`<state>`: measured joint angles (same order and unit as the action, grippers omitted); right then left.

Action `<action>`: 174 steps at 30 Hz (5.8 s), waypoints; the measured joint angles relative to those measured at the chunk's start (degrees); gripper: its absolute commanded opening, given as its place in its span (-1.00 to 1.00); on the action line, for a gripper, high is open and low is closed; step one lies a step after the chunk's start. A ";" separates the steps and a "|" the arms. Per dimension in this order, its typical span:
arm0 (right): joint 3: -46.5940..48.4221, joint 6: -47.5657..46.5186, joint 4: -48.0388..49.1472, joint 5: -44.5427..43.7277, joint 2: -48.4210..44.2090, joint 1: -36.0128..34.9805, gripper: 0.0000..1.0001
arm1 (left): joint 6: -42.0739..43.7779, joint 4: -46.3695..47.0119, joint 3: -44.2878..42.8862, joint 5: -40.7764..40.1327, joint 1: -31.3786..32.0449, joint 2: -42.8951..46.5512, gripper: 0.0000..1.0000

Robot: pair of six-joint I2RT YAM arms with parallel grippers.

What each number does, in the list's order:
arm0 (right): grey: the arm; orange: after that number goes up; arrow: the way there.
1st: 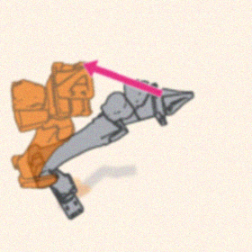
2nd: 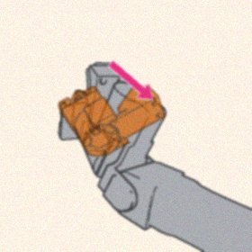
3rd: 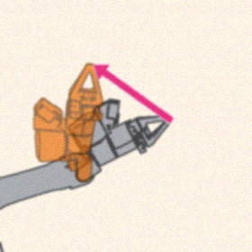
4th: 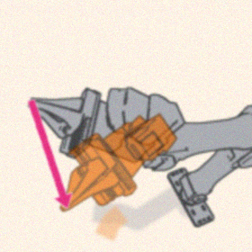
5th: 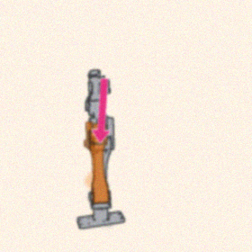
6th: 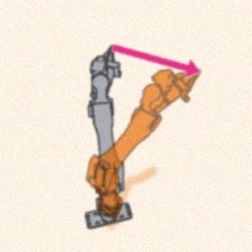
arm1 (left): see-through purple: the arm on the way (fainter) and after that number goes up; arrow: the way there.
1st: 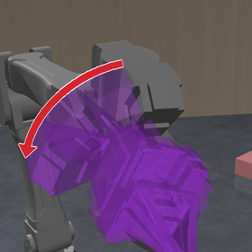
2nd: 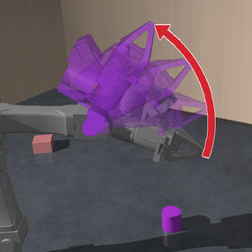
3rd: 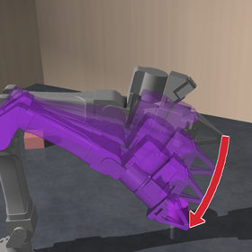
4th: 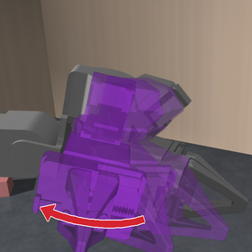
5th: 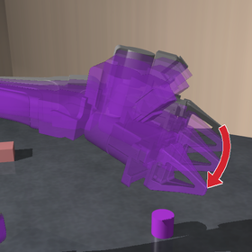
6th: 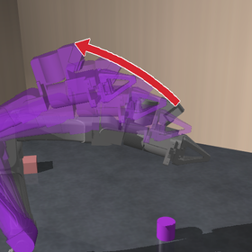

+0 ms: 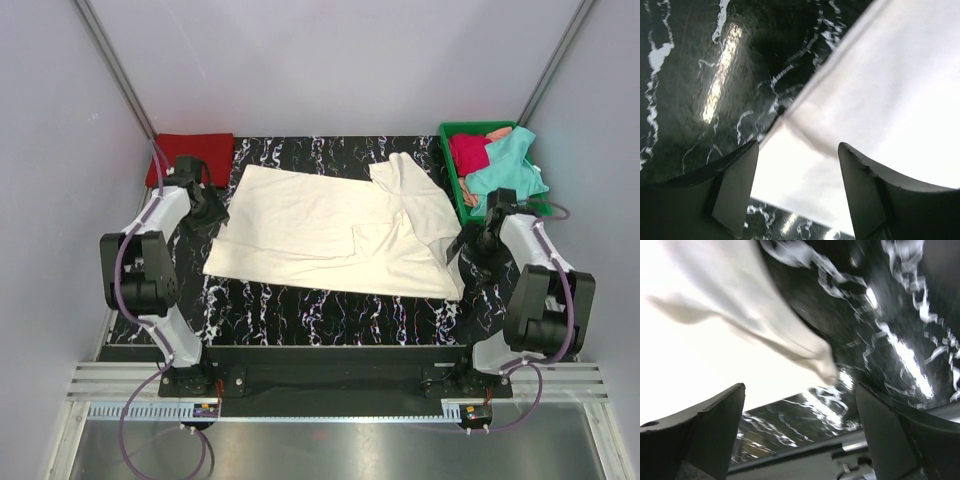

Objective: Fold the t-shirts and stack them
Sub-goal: Fold the tshirt

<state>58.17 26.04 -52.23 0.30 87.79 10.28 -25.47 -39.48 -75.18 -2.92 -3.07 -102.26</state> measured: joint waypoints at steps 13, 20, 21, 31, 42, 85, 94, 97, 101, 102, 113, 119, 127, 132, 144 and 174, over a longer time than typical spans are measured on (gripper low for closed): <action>13.88 -4.66 18.36 15.34 10.49 -3.82 0.26 | 0.39 3.98 14.36 7.06 7.87 17.35 -0.19; 26.23 -8.70 23.02 21.40 24.24 -8.81 0.24 | 0.63 4.13 19.02 10.64 7.85 16.09 -0.35; 27.26 -9.46 23.37 22.01 25.31 -9.27 0.25 | 0.59 4.59 19.06 11.17 7.85 15.50 -0.36; 31.32 -13.55 22.34 26.27 31.17 -11.08 -0.17 | 0.83 15.23 19.04 21.00 12.22 12.87 0.06; 31.61 -12.09 21.92 26.27 31.23 -11.37 -0.06 | -6.14 32.81 -3.10 17.14 35.76 -11.67 -0.02; 33.75 -8.92 21.40 26.75 34.03 -11.39 -1.00 | -14.47 32.30 -14.14 10.14 39.69 -22.49 -1.00; 33.75 -8.85 22.12 26.80 34.03 -11.39 -1.00 | -15.56 33.09 -9.99 7.98 38.73 -17.46 -1.00; 33.88 -8.83 22.27 26.80 34.03 -11.39 -1.00 | -15.58 32.70 -10.49 7.98 38.64 -18.01 -1.00; 34.60 -8.83 22.45 26.77 34.07 -11.39 -1.00 | -15.63 32.61 -11.13 7.98 38.62 -18.91 -1.00; 34.95 -8.83 22.45 26.77 34.14 -11.39 -1.00 | -15.65 32.52 -11.32 7.98 38.62 -19.17 -0.98; 42.82 -8.48 19.47 25.62 40.54 -11.45 -0.31 | -15.78 26.27 -17.27 6.19 38.49 -24.11 -0.35; 45.70 -9.25 10.29 15.65 39.98 -11.47 -0.11 | -11.80 17.92 -21.97 2.38 38.27 -23.71 0.07; 23.26 -5.46 2.58 4.11 16.35 -11.45 -0.41 | -5.88 8.07 -11.19 1.99 33.31 -5.46 -0.06; 5.64 0.57 3.89 3.65 2.25 -11.47 -0.92 | -2.78 7.61 3.80 5.20 22.99 8.28 -0.22; -8.68 10.51 11.23 3.78 1.79 -4.11 -1.00 | 0.98 5.68 13.84 11.23 6.10 7.41 -0.31; -8.61 11.10 12.70 8.20 4.74 -2.10 -1.00 | -13.77 9.81 32.98 15.65 -9.60 17.57 -0.19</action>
<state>49.56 37.15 -39.53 8.49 92.53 8.19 -39.24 -29.67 -42.19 12.73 -12.67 -84.68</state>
